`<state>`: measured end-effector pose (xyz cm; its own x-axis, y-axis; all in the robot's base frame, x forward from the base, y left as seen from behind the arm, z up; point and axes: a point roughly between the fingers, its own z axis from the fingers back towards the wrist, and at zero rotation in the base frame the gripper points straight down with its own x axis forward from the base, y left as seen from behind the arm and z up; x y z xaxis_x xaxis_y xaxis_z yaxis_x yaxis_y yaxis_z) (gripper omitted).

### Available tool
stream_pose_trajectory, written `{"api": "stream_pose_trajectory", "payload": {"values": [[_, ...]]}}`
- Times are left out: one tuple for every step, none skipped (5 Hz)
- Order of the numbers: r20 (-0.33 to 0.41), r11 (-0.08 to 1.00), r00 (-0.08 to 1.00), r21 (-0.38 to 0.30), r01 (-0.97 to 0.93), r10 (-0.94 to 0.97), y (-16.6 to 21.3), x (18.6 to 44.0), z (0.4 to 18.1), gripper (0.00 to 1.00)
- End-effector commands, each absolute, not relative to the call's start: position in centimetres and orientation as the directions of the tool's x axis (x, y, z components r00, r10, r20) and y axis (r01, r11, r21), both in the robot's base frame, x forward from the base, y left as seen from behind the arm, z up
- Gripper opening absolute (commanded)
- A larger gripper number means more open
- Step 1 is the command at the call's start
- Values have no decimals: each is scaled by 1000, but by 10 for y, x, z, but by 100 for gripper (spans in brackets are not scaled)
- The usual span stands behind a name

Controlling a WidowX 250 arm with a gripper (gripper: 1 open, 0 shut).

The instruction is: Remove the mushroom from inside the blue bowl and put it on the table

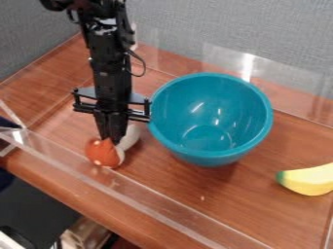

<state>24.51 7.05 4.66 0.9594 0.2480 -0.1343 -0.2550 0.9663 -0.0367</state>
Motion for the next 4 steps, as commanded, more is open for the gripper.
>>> {"api": "stream_pose_trajectory", "payload": {"values": [[-75, 969, 967, -28, -245, 242, 67, 254, 67, 0], [-72, 968, 967, -24, -248, 246, 65, 258, 72, 0], [-69, 967, 966, -32, -252, 249, 61, 262, 77, 0], [-65, 966, 965, -31, -257, 255, 60, 265, 81, 0]]}}
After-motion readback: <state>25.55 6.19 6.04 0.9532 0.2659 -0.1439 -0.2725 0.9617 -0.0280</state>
